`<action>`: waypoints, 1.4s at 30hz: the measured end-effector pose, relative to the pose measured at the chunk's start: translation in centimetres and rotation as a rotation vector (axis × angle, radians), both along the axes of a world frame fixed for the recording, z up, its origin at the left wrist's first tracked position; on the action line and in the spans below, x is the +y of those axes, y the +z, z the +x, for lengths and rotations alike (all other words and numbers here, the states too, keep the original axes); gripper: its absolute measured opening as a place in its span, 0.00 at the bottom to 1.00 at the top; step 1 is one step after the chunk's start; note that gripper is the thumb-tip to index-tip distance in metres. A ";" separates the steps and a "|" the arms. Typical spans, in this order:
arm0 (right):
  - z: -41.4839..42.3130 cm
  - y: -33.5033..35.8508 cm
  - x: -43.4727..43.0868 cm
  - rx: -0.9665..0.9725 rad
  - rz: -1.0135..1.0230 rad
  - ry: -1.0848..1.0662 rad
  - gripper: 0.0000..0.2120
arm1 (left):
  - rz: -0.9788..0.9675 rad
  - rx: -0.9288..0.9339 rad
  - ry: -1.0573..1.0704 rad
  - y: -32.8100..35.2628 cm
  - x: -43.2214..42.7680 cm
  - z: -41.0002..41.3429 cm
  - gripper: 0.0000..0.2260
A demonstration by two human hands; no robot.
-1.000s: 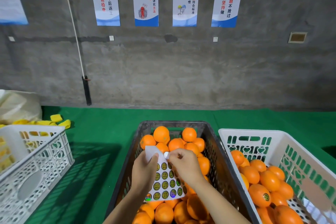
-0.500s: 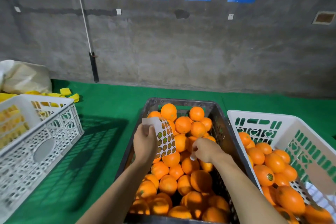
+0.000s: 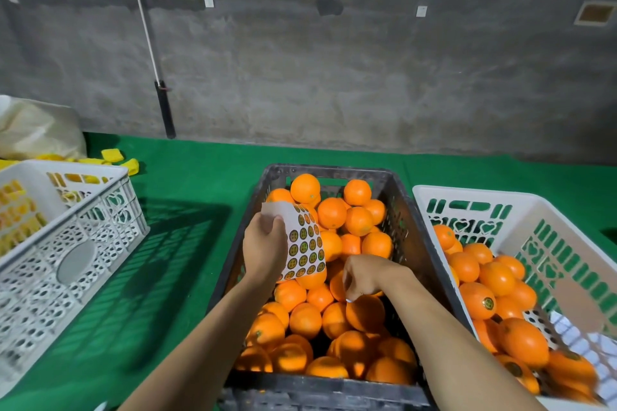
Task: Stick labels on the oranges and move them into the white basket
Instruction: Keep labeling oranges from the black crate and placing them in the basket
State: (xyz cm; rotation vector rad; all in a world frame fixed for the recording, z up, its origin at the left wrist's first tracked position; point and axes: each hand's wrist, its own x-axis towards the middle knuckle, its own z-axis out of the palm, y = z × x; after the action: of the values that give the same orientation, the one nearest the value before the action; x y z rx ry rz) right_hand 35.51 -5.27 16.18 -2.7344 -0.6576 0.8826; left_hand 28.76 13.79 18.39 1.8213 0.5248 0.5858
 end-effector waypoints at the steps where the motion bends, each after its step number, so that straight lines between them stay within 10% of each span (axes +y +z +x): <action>1: 0.0 0.0 0.1 0.013 -0.014 0.000 0.08 | -0.006 -0.003 -0.001 0.0 0.0 0.0 0.09; 15: 0.7 -0.3 -0.2 -0.275 -0.046 -0.021 0.04 | -0.033 -0.014 -0.010 0.1 0.0 -0.1 0.12; 35: -0.2 -0.3 0.0 0.126 -0.105 -0.104 0.09 | -0.051 -0.016 -0.032 0.5 -0.2 -0.4 0.11; 42: -0.1 -0.7 0.3 0.144 -0.165 -0.190 0.33 | -0.034 0.000 -0.037 0.4 -0.1 -0.3 0.12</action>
State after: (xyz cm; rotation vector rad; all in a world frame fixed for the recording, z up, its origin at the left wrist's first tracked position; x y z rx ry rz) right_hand 35.42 -4.92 15.49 -2.7818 -0.3050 1.1178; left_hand 28.41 13.69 18.77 1.7950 0.4970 0.5489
